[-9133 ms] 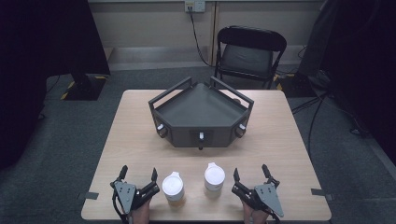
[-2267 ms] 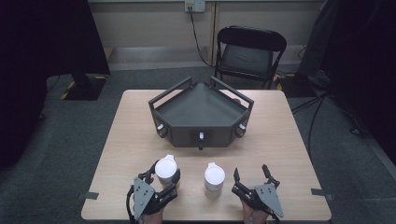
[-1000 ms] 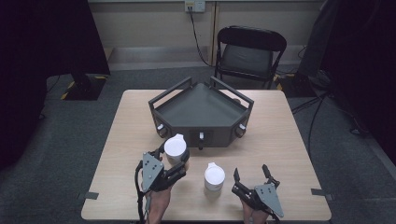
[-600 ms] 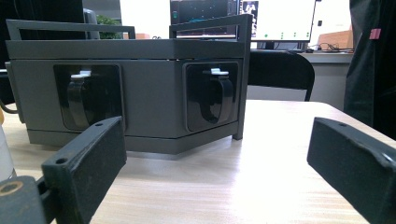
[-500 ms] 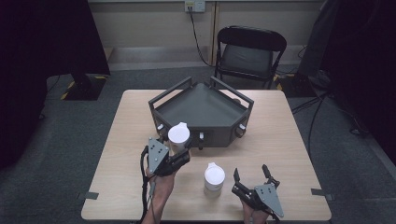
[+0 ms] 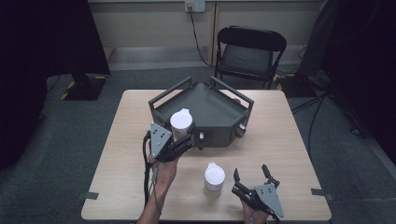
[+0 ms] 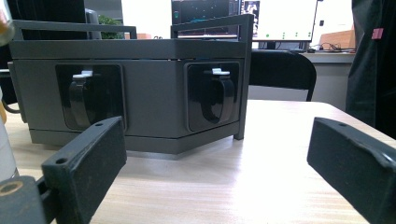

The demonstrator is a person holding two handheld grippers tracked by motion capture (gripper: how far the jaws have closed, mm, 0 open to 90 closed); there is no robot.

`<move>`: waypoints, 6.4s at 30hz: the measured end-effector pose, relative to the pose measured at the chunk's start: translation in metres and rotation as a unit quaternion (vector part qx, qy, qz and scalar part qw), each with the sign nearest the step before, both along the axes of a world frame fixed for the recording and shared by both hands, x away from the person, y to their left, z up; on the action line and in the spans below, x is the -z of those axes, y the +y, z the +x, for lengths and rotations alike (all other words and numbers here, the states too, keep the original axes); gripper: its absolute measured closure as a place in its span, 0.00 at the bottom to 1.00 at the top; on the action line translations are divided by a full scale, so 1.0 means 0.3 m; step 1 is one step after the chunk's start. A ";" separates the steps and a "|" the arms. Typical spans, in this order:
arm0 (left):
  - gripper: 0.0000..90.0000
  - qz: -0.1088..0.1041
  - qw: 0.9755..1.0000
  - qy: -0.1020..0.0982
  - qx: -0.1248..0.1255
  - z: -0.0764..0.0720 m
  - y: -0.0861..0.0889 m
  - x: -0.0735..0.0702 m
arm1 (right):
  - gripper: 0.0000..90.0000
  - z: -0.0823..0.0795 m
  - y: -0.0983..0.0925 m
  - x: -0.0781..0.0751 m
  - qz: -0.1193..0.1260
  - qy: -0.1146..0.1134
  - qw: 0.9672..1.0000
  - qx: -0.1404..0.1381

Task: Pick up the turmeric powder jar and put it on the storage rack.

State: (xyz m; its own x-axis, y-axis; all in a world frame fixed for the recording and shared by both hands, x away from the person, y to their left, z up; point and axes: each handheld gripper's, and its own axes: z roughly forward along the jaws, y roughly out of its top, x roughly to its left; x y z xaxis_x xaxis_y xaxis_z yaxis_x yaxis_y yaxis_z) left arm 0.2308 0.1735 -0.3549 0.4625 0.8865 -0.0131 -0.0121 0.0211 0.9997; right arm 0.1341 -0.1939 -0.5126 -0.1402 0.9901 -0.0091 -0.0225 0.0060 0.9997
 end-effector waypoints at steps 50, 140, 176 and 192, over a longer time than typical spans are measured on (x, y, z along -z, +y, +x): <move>0.34 0.021 0.997 0.058 -0.056 0.346 -0.104 -0.037 | 0.04 0.000 -0.002 -0.001 0.000 0.001 1.000 -0.002; 0.00 -0.025 0.999 -0.004 -0.044 -0.037 0.039 0.148 | 0.04 0.000 0.002 0.000 0.000 0.000 1.000 0.002; 0.00 -0.016 0.996 0.019 -0.090 -0.213 0.073 0.403 | 0.04 0.000 0.003 0.000 0.000 0.000 1.000 0.002; 0.00 -0.017 0.993 0.035 -0.111 -0.218 0.078 0.503 | 0.04 -0.001 0.004 0.000 0.000 0.000 1.000 0.003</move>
State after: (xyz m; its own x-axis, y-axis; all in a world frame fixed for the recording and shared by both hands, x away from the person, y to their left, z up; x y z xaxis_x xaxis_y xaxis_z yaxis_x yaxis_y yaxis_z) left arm 0.1655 0.1970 -0.5057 0.2534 0.9648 -0.0705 0.0498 0.0597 0.9970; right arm 0.1340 -0.1927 -0.5126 -0.1343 0.9909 -0.0096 -0.0227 0.0067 0.9997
